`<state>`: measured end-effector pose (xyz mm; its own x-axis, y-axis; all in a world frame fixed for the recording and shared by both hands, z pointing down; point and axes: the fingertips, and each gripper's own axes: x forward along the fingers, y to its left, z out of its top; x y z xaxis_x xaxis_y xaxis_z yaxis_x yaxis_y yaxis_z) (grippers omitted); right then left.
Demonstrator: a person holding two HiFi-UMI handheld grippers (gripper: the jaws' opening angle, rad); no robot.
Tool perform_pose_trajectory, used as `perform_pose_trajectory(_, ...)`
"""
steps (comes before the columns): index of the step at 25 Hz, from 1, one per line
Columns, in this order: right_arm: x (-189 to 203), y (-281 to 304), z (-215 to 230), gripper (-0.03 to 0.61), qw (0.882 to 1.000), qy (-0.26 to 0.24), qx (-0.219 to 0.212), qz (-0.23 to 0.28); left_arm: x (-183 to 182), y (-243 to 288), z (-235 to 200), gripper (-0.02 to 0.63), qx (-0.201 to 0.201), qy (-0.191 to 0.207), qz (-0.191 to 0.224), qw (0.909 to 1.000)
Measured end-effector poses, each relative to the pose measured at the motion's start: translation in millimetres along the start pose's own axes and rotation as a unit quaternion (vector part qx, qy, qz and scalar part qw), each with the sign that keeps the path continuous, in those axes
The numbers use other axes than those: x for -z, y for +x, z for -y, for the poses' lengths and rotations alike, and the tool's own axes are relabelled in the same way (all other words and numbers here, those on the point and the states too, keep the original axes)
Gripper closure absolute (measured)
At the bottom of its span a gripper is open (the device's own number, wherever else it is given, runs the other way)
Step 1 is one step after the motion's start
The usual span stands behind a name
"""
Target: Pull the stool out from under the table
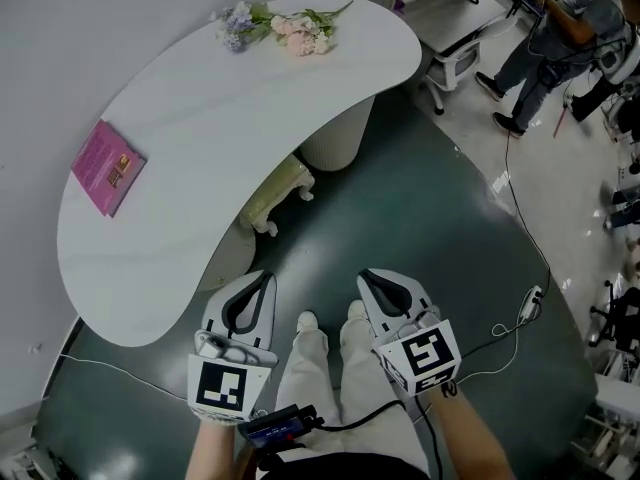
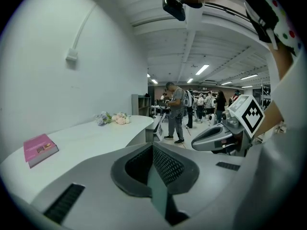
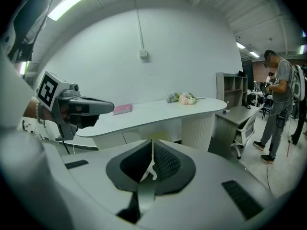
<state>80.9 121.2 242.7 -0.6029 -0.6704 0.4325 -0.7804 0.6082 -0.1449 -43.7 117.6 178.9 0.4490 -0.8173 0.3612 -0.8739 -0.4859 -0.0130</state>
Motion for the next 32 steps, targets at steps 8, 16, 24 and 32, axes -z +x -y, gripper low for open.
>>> perform_pose_trajectory(8, 45, 46, 27, 0.54, 0.999, 0.021, -0.029, -0.018, 45, 35, -8, 0.597, -0.028, -0.005, -0.025, 0.9993)
perform_pose_trajectory(16, 91, 106, 41, 0.538, 0.996, 0.07, -0.053, -0.034, 107, 68, -29, 0.597, -0.048, -0.07, -0.052, 0.995)
perform_pose_trajectory(24, 129, 163, 54, 0.502, 0.99, 0.12, -0.071, -0.034, 170, 108, -49, 0.595, -0.054, -0.119, -0.082, 0.988)
perform_pose_trajectory(32, 168, 223, 59, 0.421, 0.98, 0.171, -0.093, -0.038, 227, 146, -80, 0.528, -0.067, -0.16, -0.105, 0.9792)
